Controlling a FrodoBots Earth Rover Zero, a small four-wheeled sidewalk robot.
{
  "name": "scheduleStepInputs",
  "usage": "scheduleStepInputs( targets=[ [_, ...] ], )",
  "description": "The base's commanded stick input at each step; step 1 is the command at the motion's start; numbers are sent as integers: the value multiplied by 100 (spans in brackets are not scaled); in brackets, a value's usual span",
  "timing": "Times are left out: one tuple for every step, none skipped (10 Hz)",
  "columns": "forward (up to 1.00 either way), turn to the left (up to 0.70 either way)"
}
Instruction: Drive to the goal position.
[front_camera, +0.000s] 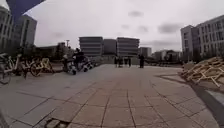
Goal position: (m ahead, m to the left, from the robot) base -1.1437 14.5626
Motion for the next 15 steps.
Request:
scheduleStepInputs(
  targets=[
    [0,60],
    [0,59],
    [0,57],
    [0,57],
    [0,57],
    [0,57],
    [0,57],
    [0,57],
    [0,57],
    [0,57],
    [0,58],
    [0,58],
    [0,58],
    [0,58],
    [0,58]
  ],
)
